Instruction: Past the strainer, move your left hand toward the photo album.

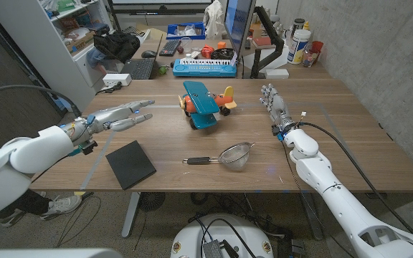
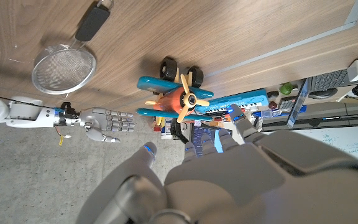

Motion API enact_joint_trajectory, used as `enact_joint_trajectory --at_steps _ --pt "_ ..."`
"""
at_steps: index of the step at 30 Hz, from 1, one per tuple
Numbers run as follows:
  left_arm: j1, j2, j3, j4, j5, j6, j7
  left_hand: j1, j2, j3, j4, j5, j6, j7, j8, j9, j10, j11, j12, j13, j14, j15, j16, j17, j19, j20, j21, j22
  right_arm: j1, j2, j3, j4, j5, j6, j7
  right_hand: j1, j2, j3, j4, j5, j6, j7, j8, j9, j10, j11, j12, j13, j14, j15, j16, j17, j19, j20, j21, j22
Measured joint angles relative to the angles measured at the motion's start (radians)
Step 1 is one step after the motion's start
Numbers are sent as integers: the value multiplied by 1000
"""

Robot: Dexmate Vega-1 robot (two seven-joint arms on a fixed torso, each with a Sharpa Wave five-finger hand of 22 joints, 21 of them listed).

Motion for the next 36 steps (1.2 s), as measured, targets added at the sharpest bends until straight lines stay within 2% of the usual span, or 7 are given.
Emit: enact_joint_trajectory --at_steps 24,36 --pt "11 21 12 2 51 -13 -19 5 5 8 1 7 0 0 0 5 0 0 0 0 0 0 0 0 -6 -6 -4 0 3 6 -3 8 -7 3 -2 0 0 0 0 0 0 0 0 0 0 0 0 0 4 4 0 -2 0 0 -7 0" --pt "30 22 -7 -14 76 -15 -48 8 2 8 1 7 0 0 0 5 -4 -4 0 0 6 -6 0 0 -6 -6 -8 2 5 8 -7 13 -11 7 -2 0 0 0 0 0 0 0 0 0 0 0 0 0 4 4 0 -2 4 -4 -10 0"
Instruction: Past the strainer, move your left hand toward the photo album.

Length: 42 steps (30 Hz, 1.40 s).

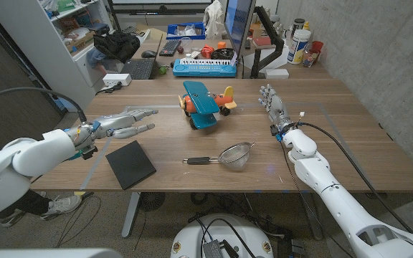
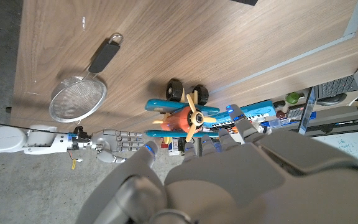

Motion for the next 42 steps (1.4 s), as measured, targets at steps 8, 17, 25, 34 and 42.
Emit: enact_joint_trajectory --at_steps 8,17,25,34,42 --pt "11 -1 -12 -13 30 -5 -21 4 4 4 4 0 0 0 0 0 0 0 0 0 0 0 0 0 0 0 0 0 2 0 -2 4 -4 3 0 0 0 0 0 0 0 0 0 0 0 0 0 0 0 0 0 0 0 0 -4 5" --pt "19 -4 -20 -21 47 -8 -52 4 4 7 1 0 -5 -6 0 0 2 -9 0 0 -2 -2 0 0 0 0 0 0 6 1 -5 11 -6 7 3 0 0 0 0 0 0 0 0 0 0 0 0 0 0 0 0 0 0 0 -4 5" --pt "28 -6 -30 -27 63 -14 -84 12 7 14 0 0 0 -11 8 0 2 -9 0 0 -5 -5 0 0 0 0 0 0 10 3 -6 18 -7 10 5 0 0 0 0 0 0 0 0 0 0 0 0 0 4 -4 0 0 0 0 -7 5" --pt "42 -16 -50 -38 81 -16 -110 35 20 45 -9 9 -4 -29 30 0 2 -9 0 4 -5 -5 0 -2 0 0 0 0 10 4 -7 22 -8 11 5 0 0 0 0 0 0 0 0 0 0 0 0 0 4 -4 0 0 4 4 -7 5" --pt "50 -25 -64 -48 84 -17 -114 56 25 69 -14 14 0 -50 41 0 2 -19 5 5 -5 -5 0 -5 0 0 -8 0 10 4 -7 22 -9 11 6 0 0 0 0 0 0 0 0 0 0 0 0 0 4 -4 0 0 3 4 -11 5"
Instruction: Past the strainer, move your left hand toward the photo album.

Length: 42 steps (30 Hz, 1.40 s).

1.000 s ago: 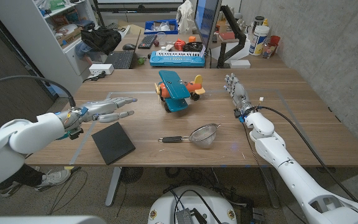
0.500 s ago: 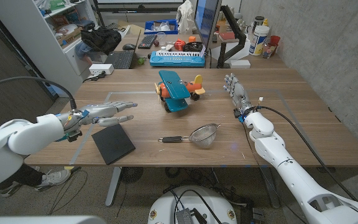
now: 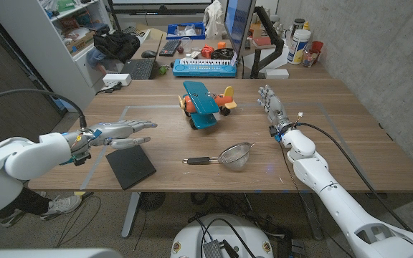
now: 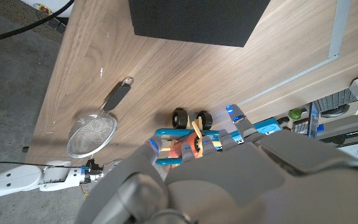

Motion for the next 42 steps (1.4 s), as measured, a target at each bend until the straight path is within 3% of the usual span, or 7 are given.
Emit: enact_joint_trajectory --at_steps 29,42 --pt "21 -14 -11 -27 140 -15 -74 56 22 79 -7 6 -5 -5 0 5 -1 -9 0 0 5 -5 0 0 4 4 -7 0 -3 2 -2 1 -2 3 -1 0 0 0 0 0 0 0 0 0 0 0 0 0 0 0 0 0 4 4 -8 0" --pt "32 -16 -12 -40 186 -16 -97 119 43 141 -44 6 -5 -5 -10 5 -4 -18 -5 0 5 -5 -8 -4 4 4 -16 0 -3 2 -4 1 -3 4 -2 0 0 0 0 0 0 0 0 0 0 0 0 0 0 0 0 0 4 4 -11 0"
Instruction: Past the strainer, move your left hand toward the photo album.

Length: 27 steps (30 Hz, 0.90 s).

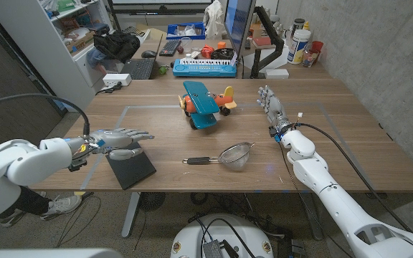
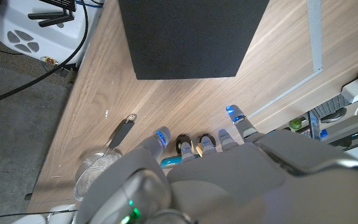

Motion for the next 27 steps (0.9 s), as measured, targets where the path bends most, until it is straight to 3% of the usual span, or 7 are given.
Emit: enact_joint_trajectory --at_steps 12,19,27 --pt "11 -6 -4 -17 32 -1 -25 51 12 42 -36 0 0 0 -3 5 5 -5 -7 0 0 0 0 0 0 0 -2 0 1 2 -2 4 0 4 0 0 0 -4 4 0 0 0 0 0 0 0 0 0 0 0 0 0 0 0 0 0" --pt "16 -9 -4 -26 45 0 -33 93 28 86 -59 -7 0 0 -3 5 3 -8 -7 0 0 0 0 0 0 0 -7 0 1 2 -2 4 0 6 2 0 0 -4 4 0 0 0 0 0 0 0 0 0 0 0 0 0 0 0 -3 0" --pt "18 -12 -2 -33 68 3 -44 124 34 117 -69 -7 0 0 -3 5 3 -7 -7 0 0 0 0 0 0 0 -9 0 0 1 -1 5 3 7 3 0 0 -4 4 0 0 0 0 0 0 0 0 0 0 0 0 0 0 0 -8 0"
